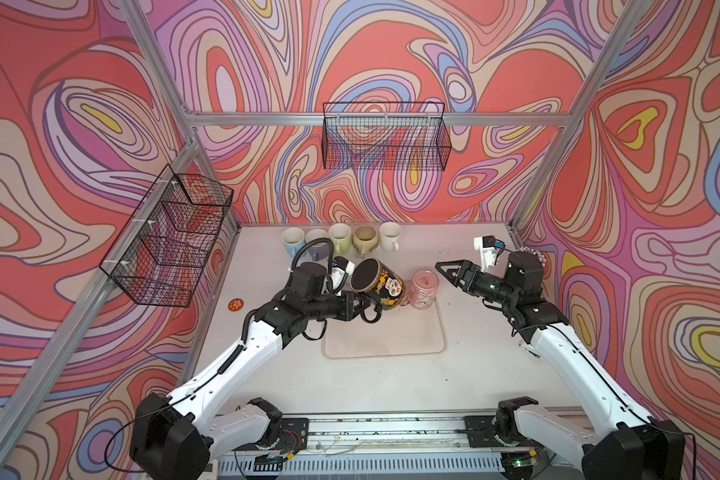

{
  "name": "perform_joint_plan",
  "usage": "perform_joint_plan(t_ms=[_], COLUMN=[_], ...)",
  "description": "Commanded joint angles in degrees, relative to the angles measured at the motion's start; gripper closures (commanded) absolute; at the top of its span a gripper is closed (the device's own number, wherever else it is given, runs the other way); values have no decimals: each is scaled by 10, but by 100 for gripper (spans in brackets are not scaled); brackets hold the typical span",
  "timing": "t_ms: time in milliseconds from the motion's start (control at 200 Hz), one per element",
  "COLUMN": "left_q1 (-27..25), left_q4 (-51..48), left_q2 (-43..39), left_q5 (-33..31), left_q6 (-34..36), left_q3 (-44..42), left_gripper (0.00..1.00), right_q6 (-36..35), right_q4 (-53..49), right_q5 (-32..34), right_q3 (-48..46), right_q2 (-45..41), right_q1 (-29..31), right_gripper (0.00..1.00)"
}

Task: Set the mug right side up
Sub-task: 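Lift the black mug off the tray with left gripper and tilt it, then hold the black mug with left gripper while right gripper reaches for its handle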

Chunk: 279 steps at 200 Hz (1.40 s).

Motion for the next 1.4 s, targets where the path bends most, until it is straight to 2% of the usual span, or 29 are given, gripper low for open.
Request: perform_joint_plan(t_ms=[0,85,165,270,361,501,671,1067,1392], left_q1=[56,93,117,135,143,144,145,147,151], left_q4=[209,258,306,385,427,447,463,488,525], left_q2=[-47,-50,-41,-23,-8,0,-1,1,5], left_q5=[84,114,139,157,162,163,161,166,175], left_q6=[-101,-144,-183,-237,-263,-275,-282,-282,-298], left_q3=[-13,-21,-25,-30,-23,-2,7,11,-6], left_gripper=[100,100,100,100,100,100,100,100,100], right_q6=[70,98,95,84,109,164,195,201,269], right_q4=[131,187,210,226,274,371,448,485,596], right_q5=[-65,-79,-71,-51,-47,-48,-50,-53,-57], right_q3=[-29,-39,-35,-23,-18,-17,-3,63,101], right_q2=[7,19,28,52,86,134,181,269,356], right_q1=[1,19,55,117,147,167,190,244,258], right_gripper=[14,12,10,7,6,5,3,2,16])
